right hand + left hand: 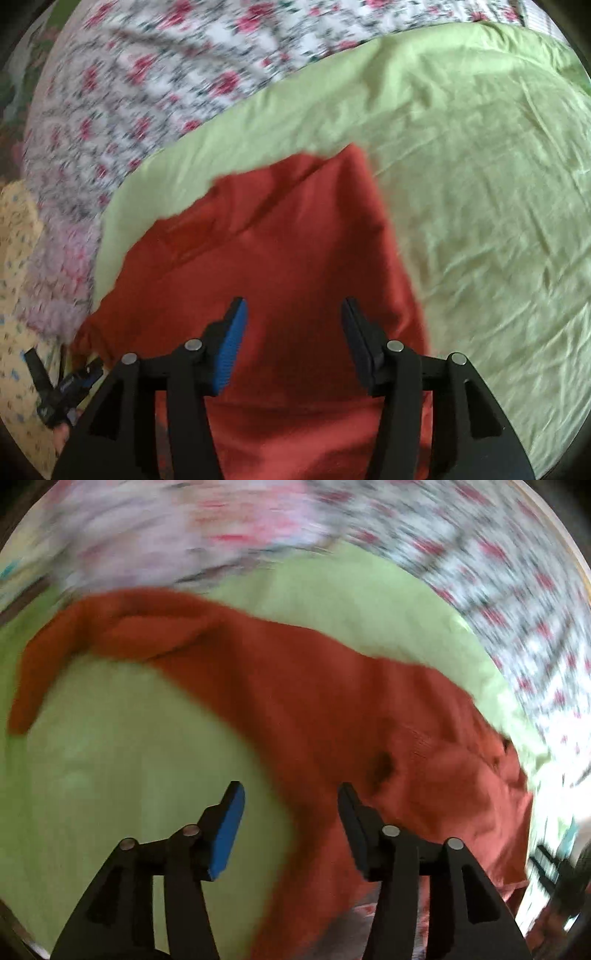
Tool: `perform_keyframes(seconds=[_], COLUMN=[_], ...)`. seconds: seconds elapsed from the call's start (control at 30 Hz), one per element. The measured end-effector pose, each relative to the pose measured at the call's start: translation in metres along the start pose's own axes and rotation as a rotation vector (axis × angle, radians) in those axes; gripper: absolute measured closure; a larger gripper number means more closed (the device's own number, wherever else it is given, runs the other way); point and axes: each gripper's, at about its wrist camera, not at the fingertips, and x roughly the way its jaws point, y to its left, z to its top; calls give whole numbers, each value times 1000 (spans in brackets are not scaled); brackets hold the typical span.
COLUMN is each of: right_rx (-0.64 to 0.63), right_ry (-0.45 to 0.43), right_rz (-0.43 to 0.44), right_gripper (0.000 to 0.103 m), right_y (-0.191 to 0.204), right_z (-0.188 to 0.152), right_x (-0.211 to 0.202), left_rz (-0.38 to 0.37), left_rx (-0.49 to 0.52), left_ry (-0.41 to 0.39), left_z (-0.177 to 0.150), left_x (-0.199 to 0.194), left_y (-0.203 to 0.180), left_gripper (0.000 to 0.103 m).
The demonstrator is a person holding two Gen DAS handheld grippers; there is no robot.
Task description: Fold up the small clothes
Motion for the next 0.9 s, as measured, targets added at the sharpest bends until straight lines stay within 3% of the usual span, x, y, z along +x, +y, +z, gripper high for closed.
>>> perform_keyframes(seconds=[0.1, 0.23, 0.43, 0.53, 0.77, 0.87, 0.9], right_rx=[-34, -59, -102, -125, -143, -145, -148], right_ry=[42, 88, 133, 141, 164, 172, 173], right_rz=[17, 26, 37, 39, 35, 24, 18], right_gripper=[49, 49, 49, 49, 49, 49, 49], right_y=[15, 28, 55, 65, 77, 78, 77], right_z=[-17, -35, -43, -46, -45, -43, -42], right_x=[7, 16, 32, 34, 45, 50, 50], left_rz=[-31, -117, -261, -303, -231, -184, -166], left_rx=[-171, -415, -749, -844, -927, -960, -954], left_ry=[-15, -76, -130, -153, -184, -195, -202], left_z=[7, 13, 21, 30, 61, 73, 76], left_x=[-13, -32, -34, -30, -13, -1, 0], left_y=[57, 129, 205, 226, 252, 262, 265], left_gripper=[37, 35, 33, 33, 33, 50, 68])
